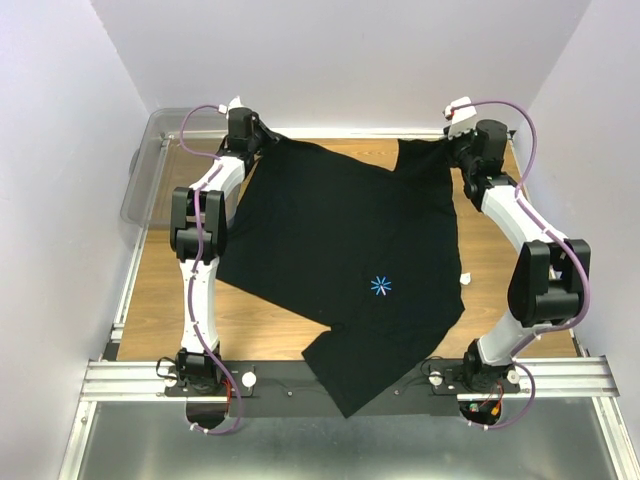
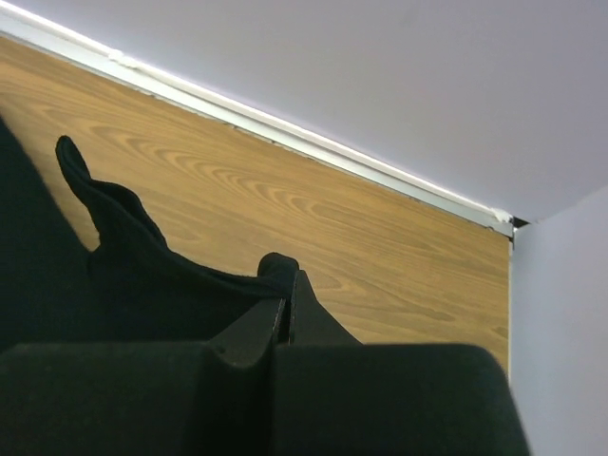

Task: Fold and stack the t-shirts

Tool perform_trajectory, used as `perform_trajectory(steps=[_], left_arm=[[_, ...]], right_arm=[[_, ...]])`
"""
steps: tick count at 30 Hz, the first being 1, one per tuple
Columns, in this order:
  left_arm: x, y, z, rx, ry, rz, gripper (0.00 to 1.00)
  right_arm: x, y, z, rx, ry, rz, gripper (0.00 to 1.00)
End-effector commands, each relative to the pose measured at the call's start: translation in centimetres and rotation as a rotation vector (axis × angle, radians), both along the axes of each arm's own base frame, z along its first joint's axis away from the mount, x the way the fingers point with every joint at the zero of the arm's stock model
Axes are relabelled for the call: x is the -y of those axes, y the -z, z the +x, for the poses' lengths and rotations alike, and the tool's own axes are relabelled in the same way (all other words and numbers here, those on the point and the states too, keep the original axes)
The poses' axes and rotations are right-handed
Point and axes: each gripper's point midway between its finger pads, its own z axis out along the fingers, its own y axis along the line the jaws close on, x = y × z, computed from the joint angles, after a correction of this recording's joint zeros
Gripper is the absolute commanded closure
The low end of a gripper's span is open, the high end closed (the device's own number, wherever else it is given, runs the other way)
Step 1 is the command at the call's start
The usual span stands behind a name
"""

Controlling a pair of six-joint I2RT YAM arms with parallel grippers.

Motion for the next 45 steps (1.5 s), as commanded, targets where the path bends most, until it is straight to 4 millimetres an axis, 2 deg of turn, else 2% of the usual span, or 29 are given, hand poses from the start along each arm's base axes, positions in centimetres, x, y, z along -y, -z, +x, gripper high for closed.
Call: perform_trajectory(steps=[1, 6, 11, 15, 19, 23, 24, 27, 28, 30, 31, 32, 33, 36, 38, 39, 40, 41, 42, 45], left_arm=[[0.2, -0.9, -0.3, 0.033, 0.035, 0.001, 1.00], [0.5, -1.1, -0.4, 0.041, 0.053, -0.006, 1.00], [0.6, -1.3, -0.5, 0.047, 0.067, -0.002, 1.00], [0.6, -1.4, -0.7, 0.047, 0.074, -0.001, 1.00], [0.6, -1.2, -1.0, 0.046, 0.084, 0.004, 1.00], [0.8, -1.1, -1.1, 0.051, 0.103, 0.011, 1.00], [0.9, -1.2, -1.2, 0.054, 0.113, 0.012, 1.00], [1.1, -1.0, -1.3, 0.053, 0.125, 0.010, 1.00], [1.2, -0.8, -1.5, 0.051, 0.134, 0.011, 1.00], [1.3, -0.8, -1.6, 0.052, 0.141, 0.012, 1.00], [1.4, -0.4, -1.9, 0.046, 0.151, 0.015, 1.00], [1.5, -0.4, -1.9, 0.049, 0.158, 0.015, 1.00], [1.6, -0.1, -2.1, 0.043, 0.167, 0.012, 1.00], [1.9, 0.2, -2.4, 0.040, 0.186, 0.011, 1.00], [2.0, 0.3, -2.4, 0.041, 0.197, 0.010, 1.00], [2.0, 0.2, -2.4, 0.045, 0.202, 0.009, 1.00], [2.0, 0.2, -2.4, 0.045, 0.203, 0.009, 1.00], [2.1, 0.2, -2.4, 0.045, 0.207, 0.009, 1.00], [2.2, 0.2, -2.5, 0.045, 0.214, 0.006, 1.00], [2.3, 0.2, -2.5, 0.047, 0.223, 0.005, 1.00]], right_arm=[[-1.5, -0.2, -1.4, -0.018, -0.096, 0.043, 0.99], [-3.1, 0.5, -2.9, -0.066, -0.173, 0.085, 0.99], [-2.6, 0.9, -3.1, -0.077, -0.142, 0.075, 0.99], [-1.9, 2.4, -2.6, -0.108, -0.117, 0.042, 0.99], [-3.3, 3.5, -3.6, -0.150, -0.186, 0.064, 0.99], [-8.8, 4.1, -7.6, -0.242, -0.440, 0.107, 0.99], [-11.5, 4.9, -10.0, -0.293, -0.534, 0.079, 0.99], [-16.2, 6.5, -14.6, -0.345, -0.696, -0.009, 0.99], [-19.0, 8.2, -17.6, -0.382, -0.775, -0.041, 0.99], [-20.4, 9.3, -19.4, -0.411, -0.795, -0.072, 0.99], [-21.0, 10.2, -20.4, -0.445, -0.808, -0.073, 0.95], [-21.2, 11.3, -20.8, -0.485, -0.814, -0.073, 0.86], [-20.7, 12.0, -21.2, -0.522, -0.816, -0.094, 0.68], [-19.6, 12.2, -21.0, -0.527, -0.773, -0.142, 0.30], [-18.0, 11.2, -20.2, -0.487, -0.700, -0.180, 0.20], [-17.4, 10.0, -19.6, -0.460, -0.668, -0.164, 0.16], [-15.4, 9.4, -18.4, -0.456, -0.606, -0.137, 0.14], [-14.5, 8.9, -17.9, -0.451, -0.600, -0.105, 0.13], [-12.0, 8.8, -16.8, -0.450, -0.556, -0.100, 0.12], [-9.0, 10.3, -16.4, -0.492, -0.543, -0.146, 0.11]])
